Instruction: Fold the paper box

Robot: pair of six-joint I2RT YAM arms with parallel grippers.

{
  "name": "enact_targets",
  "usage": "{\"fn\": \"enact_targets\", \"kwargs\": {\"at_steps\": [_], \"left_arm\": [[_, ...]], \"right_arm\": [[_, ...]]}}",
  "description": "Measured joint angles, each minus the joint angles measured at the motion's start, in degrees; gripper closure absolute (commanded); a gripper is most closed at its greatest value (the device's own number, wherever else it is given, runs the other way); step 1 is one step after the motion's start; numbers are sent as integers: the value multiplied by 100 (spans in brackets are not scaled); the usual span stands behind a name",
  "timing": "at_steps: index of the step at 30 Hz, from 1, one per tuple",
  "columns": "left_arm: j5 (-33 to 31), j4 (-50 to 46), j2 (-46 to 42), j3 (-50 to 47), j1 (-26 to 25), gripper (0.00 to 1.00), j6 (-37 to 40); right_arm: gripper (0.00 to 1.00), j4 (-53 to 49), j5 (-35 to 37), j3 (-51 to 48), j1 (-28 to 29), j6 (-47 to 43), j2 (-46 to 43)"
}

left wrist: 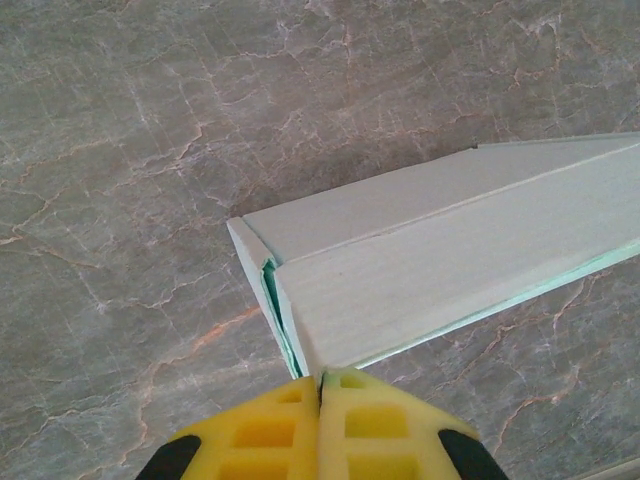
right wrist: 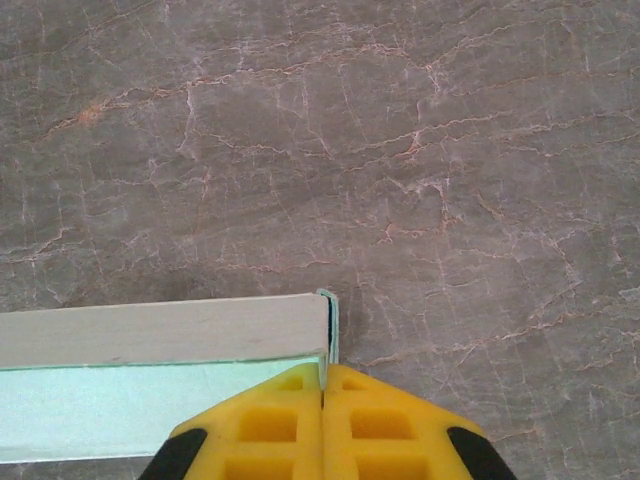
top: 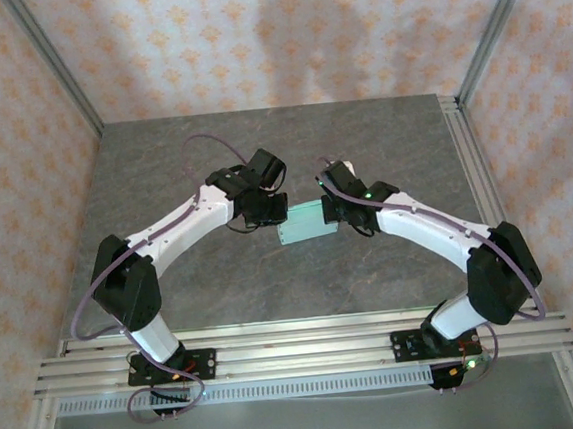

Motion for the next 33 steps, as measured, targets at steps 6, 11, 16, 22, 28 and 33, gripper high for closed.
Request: {"fn": "enact_targets", "kwargs": {"at_steps": [6, 11, 16, 22, 28, 33], "left_arm": [[2, 201, 0, -195, 39, 100, -2], [2, 306, 4, -278, 37, 100, -2], [2, 348, 50, -304, 50, 100, -2], [26, 361, 74, -308, 63, 89, 2], [111, 365, 57, -310, 59, 61, -61], [177, 431, -271, -483, 59, 32, -155]], "right_arm": [[100, 199, -15, -81, 0, 17, 20], [100, 601, -11, -380, -7, 15, 20], [100, 957, -11, -533, -28, 11, 0], [100, 1327, -13, -789, -37, -57, -129], [100, 1545, -107, -866, -33, -140, -133], [100, 1600, -170, -883, -31, -162, -129]]}}
